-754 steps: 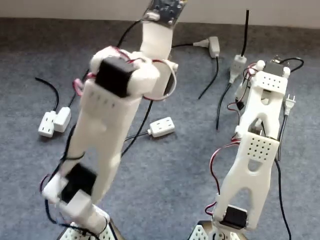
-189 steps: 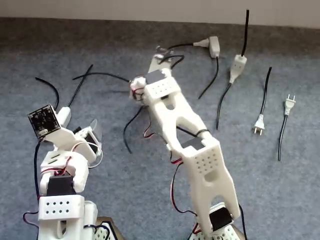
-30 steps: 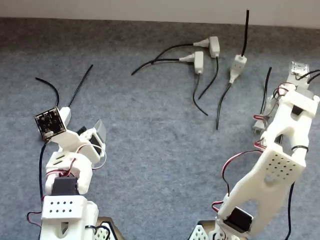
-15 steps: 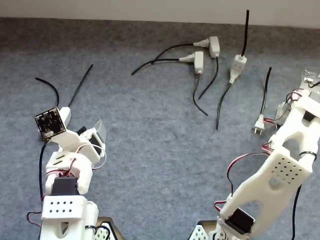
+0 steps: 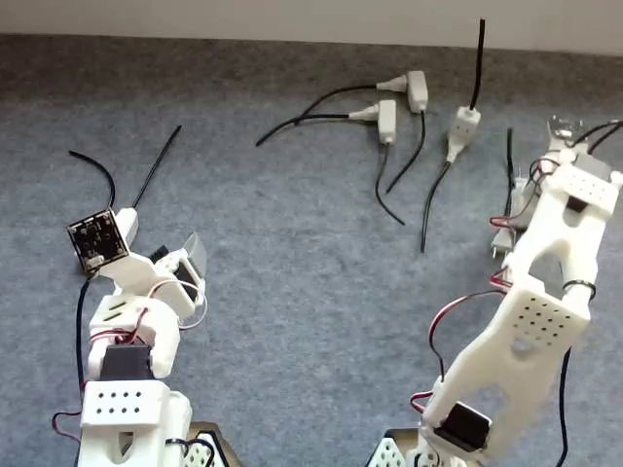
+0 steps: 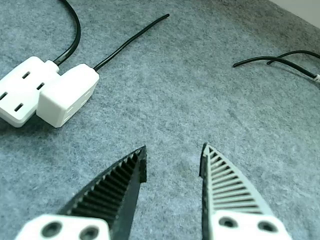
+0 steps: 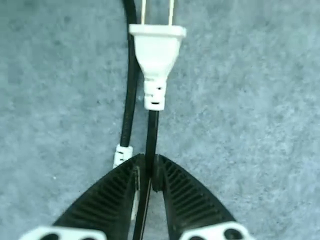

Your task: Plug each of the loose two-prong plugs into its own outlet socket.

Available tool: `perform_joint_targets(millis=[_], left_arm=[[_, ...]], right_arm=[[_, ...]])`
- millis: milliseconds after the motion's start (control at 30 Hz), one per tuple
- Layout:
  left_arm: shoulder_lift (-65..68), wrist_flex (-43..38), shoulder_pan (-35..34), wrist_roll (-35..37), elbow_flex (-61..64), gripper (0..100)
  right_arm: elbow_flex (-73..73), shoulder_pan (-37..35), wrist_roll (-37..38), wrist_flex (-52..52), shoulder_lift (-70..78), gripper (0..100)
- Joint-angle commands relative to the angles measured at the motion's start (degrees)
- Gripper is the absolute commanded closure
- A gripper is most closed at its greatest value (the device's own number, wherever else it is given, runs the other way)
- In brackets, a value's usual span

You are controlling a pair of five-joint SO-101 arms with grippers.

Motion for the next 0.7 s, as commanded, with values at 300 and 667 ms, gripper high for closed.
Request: perform_joint_targets(millis=[300,667], left_arm=[[-0.57,-1.14,0.84,-0.35,-0.31,81],[-0.57,-1.14,0.84,-0.35,-0.31,81]], right_arm=[[-9.27,-4.44,-3.43,5.14,1.01,93.1],[-9.71,-3.03,0.00,5.14,7.43,85.2]])
